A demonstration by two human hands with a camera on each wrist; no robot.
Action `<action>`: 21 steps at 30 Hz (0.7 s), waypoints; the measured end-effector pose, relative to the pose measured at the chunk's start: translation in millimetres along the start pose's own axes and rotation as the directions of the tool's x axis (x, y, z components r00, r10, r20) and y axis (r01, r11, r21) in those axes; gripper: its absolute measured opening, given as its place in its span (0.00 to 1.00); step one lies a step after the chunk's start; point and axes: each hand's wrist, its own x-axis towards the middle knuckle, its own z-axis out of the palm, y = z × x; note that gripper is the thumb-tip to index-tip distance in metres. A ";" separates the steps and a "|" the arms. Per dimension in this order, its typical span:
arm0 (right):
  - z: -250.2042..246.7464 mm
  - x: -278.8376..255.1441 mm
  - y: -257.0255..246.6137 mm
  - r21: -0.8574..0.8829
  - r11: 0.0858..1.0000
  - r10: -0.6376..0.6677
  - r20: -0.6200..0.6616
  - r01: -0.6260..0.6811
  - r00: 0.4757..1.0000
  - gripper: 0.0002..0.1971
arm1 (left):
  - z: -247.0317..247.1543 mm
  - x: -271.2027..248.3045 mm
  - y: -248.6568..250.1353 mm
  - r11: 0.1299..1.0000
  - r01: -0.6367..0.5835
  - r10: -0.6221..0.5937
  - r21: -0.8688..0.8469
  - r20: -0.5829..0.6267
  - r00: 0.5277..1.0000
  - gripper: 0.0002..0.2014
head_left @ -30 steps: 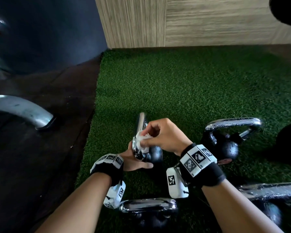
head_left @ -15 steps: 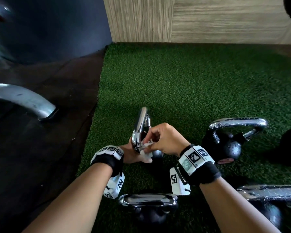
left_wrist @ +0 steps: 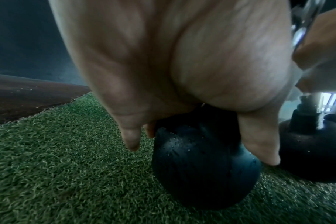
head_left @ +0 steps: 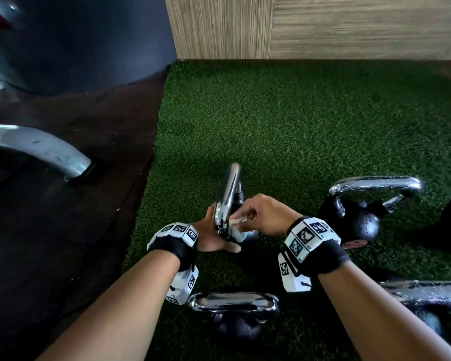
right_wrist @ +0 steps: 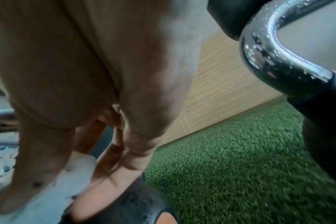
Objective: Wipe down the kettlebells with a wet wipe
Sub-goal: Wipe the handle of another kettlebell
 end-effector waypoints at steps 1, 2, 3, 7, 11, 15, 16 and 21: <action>0.0 -0.6 -1.4 -0.022 1.000 -0.006 0.013 0.007 1.000 0.11 | 0.4 -0.6 -0.1 1.000 0.002 -0.002 -0.002 0.002 1.000 0.37; -0.8 -1.3 -3.4 -0.025 1.000 -0.013 0.017 0.013 1.000 0.11 | 0.5 -0.3 -0.5 1.000 -0.009 0.009 -0.011 0.000 1.000 0.38; -2.1 -2.0 -5.5 -0.016 1.000 -0.026 0.023 0.026 0.999 0.12 | 1.2 -0.5 -1.1 0.999 -0.022 0.022 -0.024 -0.007 1.000 0.39; -7.9 -1.5 -10.5 0.063 0.996 -0.070 0.113 0.063 0.991 0.16 | 3.4 -1.3 -2.5 0.997 -0.024 0.021 -0.069 -0.048 0.999 0.43; -9.0 4.1 -13.3 0.013 0.999 -0.036 0.160 0.034 0.986 0.13 | 4.6 -1.1 -1.0 0.989 0.023 -0.031 -0.145 -0.053 0.998 0.43; -5.4 3.4 -11.0 0.261 0.964 -0.098 0.187 0.047 0.977 0.14 | 5.3 -0.3 -3.9 0.997 0.081 -0.081 -0.002 -0.070 0.994 0.40; -3.0 2.5 -10.2 0.332 0.943 -0.107 0.196 0.037 0.975 0.14 | 4.5 -1.7 -0.9 0.995 0.098 -0.096 0.034 -0.069 0.993 0.39; 10.6 8.7 -5.3 0.677 0.727 -0.047 0.214 -0.113 0.976 0.11 | 0.9 4.8 8.1 0.976 0.064 -0.050 0.208 -0.072 0.996 0.28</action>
